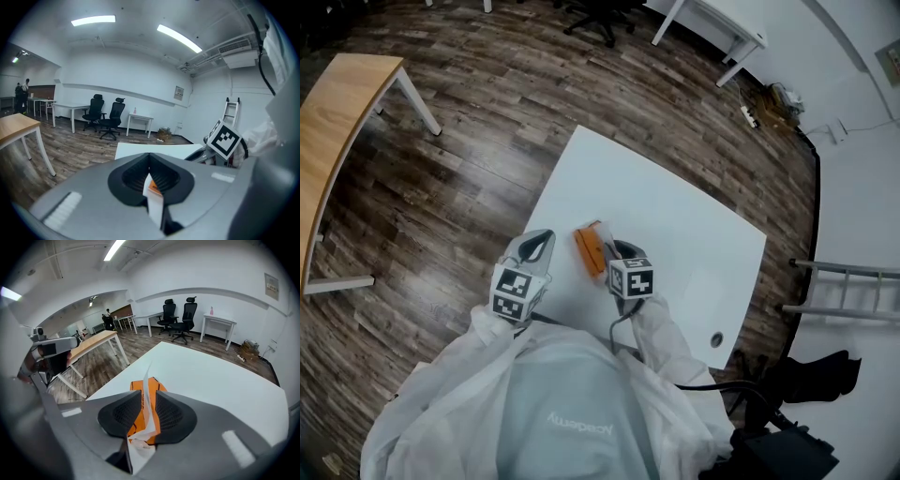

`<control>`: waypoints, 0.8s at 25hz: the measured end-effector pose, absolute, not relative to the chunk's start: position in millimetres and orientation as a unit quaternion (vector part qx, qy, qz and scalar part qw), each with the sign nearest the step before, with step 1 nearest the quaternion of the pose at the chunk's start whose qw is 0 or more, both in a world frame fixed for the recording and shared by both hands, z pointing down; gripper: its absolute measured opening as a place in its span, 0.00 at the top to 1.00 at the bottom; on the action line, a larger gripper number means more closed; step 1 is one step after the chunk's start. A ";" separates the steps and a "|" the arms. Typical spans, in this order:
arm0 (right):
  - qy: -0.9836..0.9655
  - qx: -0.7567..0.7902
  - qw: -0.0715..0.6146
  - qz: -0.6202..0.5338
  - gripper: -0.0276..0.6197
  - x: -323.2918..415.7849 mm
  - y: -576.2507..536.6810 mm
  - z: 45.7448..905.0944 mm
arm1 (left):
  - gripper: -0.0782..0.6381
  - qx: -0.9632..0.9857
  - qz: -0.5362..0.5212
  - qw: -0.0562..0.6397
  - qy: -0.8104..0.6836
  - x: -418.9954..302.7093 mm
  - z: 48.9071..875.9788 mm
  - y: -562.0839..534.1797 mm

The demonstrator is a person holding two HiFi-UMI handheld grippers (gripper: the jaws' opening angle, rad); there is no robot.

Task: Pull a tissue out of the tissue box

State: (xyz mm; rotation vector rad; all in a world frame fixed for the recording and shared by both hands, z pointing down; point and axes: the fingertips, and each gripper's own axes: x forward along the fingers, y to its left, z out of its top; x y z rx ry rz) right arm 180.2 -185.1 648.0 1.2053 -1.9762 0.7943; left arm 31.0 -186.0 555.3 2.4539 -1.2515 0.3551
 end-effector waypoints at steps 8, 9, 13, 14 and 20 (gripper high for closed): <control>-0.763 0.468 0.337 0.293 0.91 173.8 -180.2 645.4 | 0.89 0.872 0.125 0.180 -0.438 33.3 557.6 -179.1; -0.763 0.467 0.336 0.293 0.91 174.1 -179.7 645.5 | 0.89 0.872 0.126 0.179 -0.437 34.8 557.3 -178.8; -0.765 0.469 0.331 0.294 0.92 173.8 -179.5 645.0 | 0.89 0.874 0.130 0.170 -0.436 36.6 555.7 -181.4; -0.764 0.469 0.330 0.294 0.93 173.2 -179.6 645.1 | 0.89 0.874 0.132 0.169 -0.436 36.1 556.6 -182.0; -0.762 0.476 0.322 0.297 0.94 174.4 -179.7 645.1 | 0.89 0.880 0.148 0.170 -0.418 44.9 568.6 -181.7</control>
